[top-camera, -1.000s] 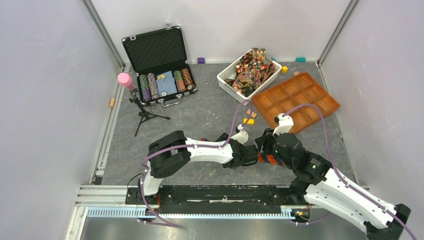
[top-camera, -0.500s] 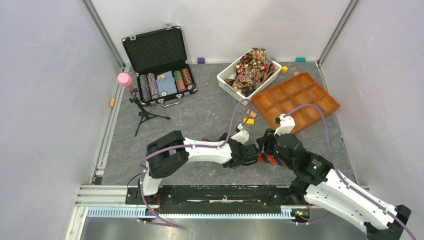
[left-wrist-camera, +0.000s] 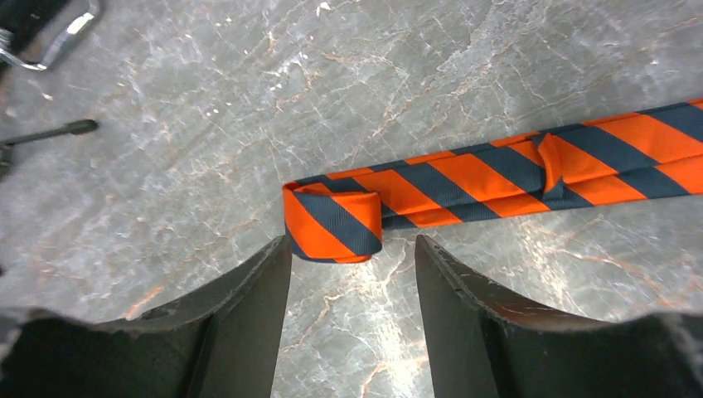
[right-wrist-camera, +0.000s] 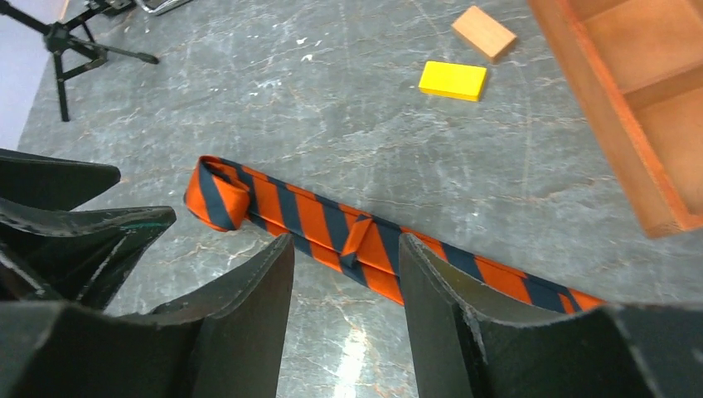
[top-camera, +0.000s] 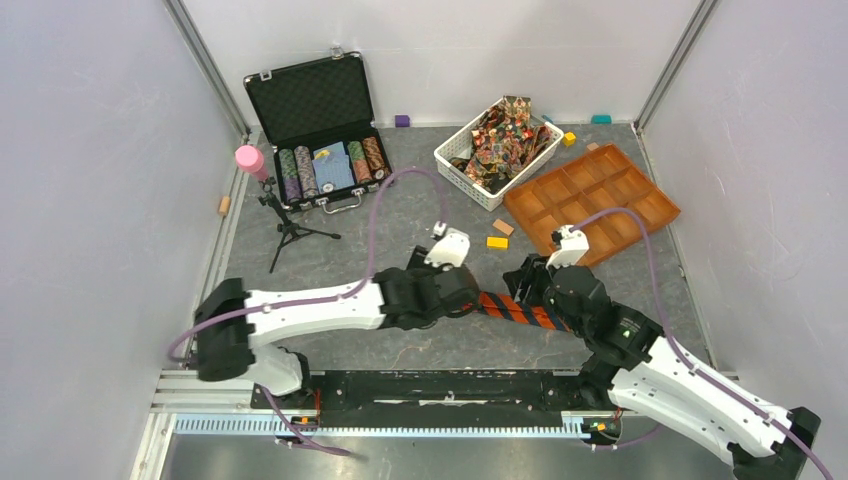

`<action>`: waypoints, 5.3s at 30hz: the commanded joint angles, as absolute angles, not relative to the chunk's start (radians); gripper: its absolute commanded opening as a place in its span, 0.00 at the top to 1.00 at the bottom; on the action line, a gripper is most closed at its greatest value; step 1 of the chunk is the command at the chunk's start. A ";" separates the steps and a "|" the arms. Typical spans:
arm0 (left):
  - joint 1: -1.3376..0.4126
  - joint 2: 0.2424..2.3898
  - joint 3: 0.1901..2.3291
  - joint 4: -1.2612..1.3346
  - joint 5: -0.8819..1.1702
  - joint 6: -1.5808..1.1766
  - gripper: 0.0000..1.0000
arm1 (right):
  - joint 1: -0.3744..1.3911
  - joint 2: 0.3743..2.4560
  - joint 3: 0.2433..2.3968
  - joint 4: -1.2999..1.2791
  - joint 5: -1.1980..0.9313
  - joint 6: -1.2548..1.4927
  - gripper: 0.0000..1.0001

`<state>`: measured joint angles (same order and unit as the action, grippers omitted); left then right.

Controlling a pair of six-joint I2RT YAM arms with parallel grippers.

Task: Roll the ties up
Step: Roll the tie at the center of the board.

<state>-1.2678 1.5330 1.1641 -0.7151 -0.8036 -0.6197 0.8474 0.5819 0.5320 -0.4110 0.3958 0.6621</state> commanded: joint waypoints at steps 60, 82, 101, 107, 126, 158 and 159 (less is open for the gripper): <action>-0.618 1.136 0.269 0.385 0.133 -0.551 0.30 | 0.846 1.627 0.647 0.435 -0.106 0.902 0.67; -0.617 1.293 0.306 0.522 0.224 -0.610 0.29 | 0.836 1.637 0.640 0.408 -0.106 0.877 0.68; -0.618 1.366 0.314 0.577 0.259 -0.653 0.37 | 0.838 1.677 0.646 0.459 -0.186 0.874 0.71; -0.618 1.370 0.314 0.578 0.274 -0.659 0.49 | 0.837 1.660 0.646 0.443 -0.178 0.861 0.71; -0.689 1.207 0.483 0.063 -0.062 -0.508 0.55 | 0.836 1.271 0.493 0.206 -0.029 0.734 0.61; -1.021 1.578 0.904 -0.412 -0.782 -0.400 0.59 | 0.836 0.655 0.485 -0.286 0.249 0.682 0.59; -1.028 1.592 0.911 -0.418 -0.791 -0.398 0.59 | 0.836 0.638 0.487 -0.297 0.257 0.690 0.59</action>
<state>-1.0042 1.5482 0.8574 -0.3779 -0.6933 -0.4389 0.8356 0.6949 0.4316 -0.2565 0.2054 0.6758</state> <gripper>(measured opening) 0.409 0.407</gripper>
